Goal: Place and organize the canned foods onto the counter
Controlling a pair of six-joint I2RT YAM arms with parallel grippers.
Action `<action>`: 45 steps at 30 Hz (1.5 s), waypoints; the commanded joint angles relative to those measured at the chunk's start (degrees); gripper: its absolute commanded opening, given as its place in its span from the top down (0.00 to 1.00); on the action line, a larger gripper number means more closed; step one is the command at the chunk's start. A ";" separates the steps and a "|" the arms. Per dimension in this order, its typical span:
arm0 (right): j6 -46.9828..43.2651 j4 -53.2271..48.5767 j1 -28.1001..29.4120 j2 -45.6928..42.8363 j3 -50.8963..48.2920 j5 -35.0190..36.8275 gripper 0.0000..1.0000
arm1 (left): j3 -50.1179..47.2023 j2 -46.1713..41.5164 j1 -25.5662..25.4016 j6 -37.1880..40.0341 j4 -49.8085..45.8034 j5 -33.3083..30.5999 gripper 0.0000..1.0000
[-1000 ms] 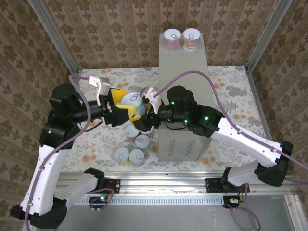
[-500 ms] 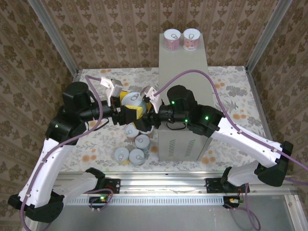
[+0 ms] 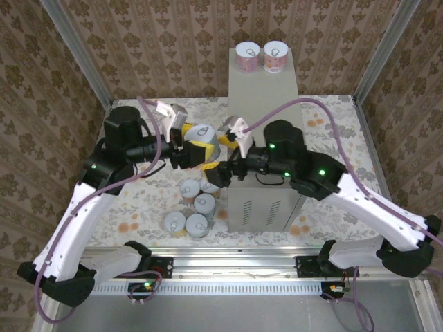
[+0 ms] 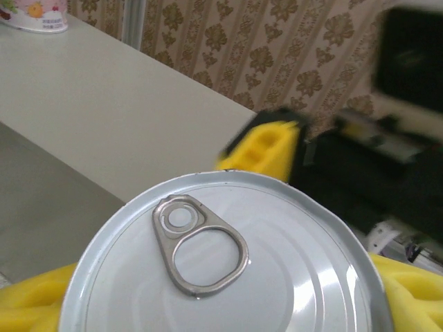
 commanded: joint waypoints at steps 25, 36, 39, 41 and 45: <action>-0.72 -28.67 -3.60 -29.20 -1.74 28.84 0.00 | 28.47 29.79 -12.51 13.86 3.65 -24.65 0.36; -0.30 -27.38 -3.61 -29.05 -3.63 28.61 0.00 | 30.16 31.83 -13.36 14.17 3.34 -24.99 0.26; -0.12 -27.18 -3.60 -28.70 -3.59 28.37 0.00 | 28.84 30.84 -13.36 14.08 3.66 -24.53 0.22; 0.00 -26.85 -3.62 -28.41 -3.58 28.11 0.00 | 27.33 29.61 -13.39 13.78 4.31 -24.18 0.20; 0.05 -26.15 -3.60 -27.72 -3.50 27.64 0.00 | 23.47 26.88 -13.38 13.46 5.66 -23.98 0.16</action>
